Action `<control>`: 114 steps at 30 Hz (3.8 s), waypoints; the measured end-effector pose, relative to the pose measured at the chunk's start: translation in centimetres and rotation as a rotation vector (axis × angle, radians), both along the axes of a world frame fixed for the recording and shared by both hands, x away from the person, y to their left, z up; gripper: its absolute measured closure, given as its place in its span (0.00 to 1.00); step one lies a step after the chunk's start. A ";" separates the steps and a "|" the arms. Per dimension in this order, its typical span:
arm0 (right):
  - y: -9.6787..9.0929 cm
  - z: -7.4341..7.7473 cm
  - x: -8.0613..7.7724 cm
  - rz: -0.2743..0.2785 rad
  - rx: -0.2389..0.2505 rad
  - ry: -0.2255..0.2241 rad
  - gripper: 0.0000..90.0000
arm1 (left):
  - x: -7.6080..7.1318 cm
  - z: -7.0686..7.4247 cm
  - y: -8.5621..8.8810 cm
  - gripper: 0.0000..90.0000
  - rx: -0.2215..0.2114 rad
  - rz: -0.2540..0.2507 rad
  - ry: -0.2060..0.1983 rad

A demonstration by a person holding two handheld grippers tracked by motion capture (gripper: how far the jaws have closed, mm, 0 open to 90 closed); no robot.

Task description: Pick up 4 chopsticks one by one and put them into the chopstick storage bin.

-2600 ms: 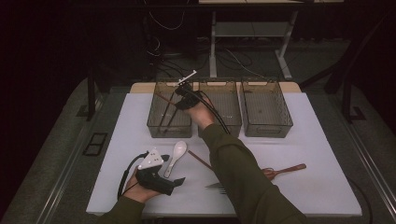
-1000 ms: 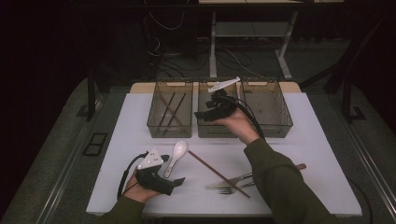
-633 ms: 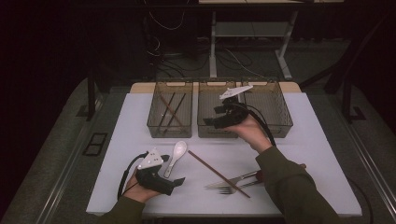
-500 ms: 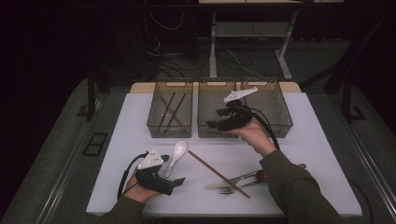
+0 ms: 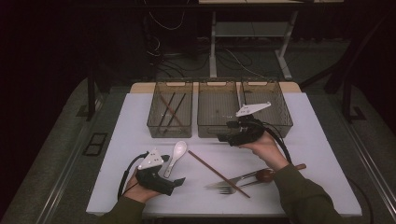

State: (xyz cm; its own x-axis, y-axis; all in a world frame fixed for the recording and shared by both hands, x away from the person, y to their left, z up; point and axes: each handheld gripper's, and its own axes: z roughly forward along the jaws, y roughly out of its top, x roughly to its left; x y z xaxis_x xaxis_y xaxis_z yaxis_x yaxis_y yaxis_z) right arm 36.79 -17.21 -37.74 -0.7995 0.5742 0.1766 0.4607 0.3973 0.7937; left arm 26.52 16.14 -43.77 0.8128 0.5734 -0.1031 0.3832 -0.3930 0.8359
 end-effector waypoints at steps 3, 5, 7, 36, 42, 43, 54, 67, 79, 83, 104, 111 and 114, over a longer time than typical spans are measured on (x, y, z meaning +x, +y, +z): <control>-0.6 -0.4 -0.6 -0.001 0.005 0.001 0.31 | 0.0 0.0 0.0 0.00 0.002 0.000 0.000; -1.0 -0.6 -1.0 -0.006 0.009 0.007 0.31 | 0.0 0.0 0.0 0.00 0.001 0.000 0.000; -1.3 -0.8 -1.4 -0.006 -0.002 0.006 0.31 | 0.0 0.0 0.0 0.00 0.000 0.001 0.000; -3.7 -3.5 -8.3 0.045 -0.052 0.070 0.55 | 0.0 0.0 0.0 0.00 0.005 0.006 -0.004; -2.5 -4.4 -8.6 0.062 -0.074 0.083 0.67 | 0.0 0.0 0.0 0.00 0.006 0.004 -0.006; -2.3 -4.6 -8.6 0.070 -0.078 0.086 0.68 | 0.0 0.0 0.0 0.00 0.006 0.004 -0.005; 0.0 -5.7 -8.6 0.107 -0.103 0.110 0.80 | 0.0 0.0 -0.1 0.00 0.006 0.004 -0.004; 1.2 -6.7 -8.3 0.110 -0.136 0.134 0.86 | 0.0 0.0 -0.1 0.00 0.008 0.001 -0.002; 1.5 -6.9 -8.3 0.106 -0.170 0.119 0.91 | 0.0 0.0 -0.1 0.00 0.009 0.000 -0.003; 1.5 -6.9 -8.3 0.098 -0.172 0.124 0.93 | -0.1 0.0 -0.1 0.00 0.008 0.000 -0.003; 0.8 -6.1 -8.1 0.100 -0.160 0.107 0.94 | 0.0 0.0 -0.1 0.00 0.011 -0.004 -0.003; 0.1 -5.5 -8.1 0.094 -0.142 0.099 0.94 | 0.0 -0.1 -0.1 0.00 0.012 -0.007 -0.003; -0.2 -5.3 -8.1 0.092 -0.134 0.094 0.94 | -0.1 0.0 -0.1 0.00 0.012 -0.007 -0.002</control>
State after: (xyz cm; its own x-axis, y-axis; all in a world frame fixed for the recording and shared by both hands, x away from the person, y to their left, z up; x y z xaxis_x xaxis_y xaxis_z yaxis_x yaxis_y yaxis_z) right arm 28.73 -17.38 -43.02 -0.8333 0.5227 0.1800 0.4871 0.5404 0.6860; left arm 26.47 16.01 -43.81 0.8169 0.5690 -0.0945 0.3786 -0.4052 0.8322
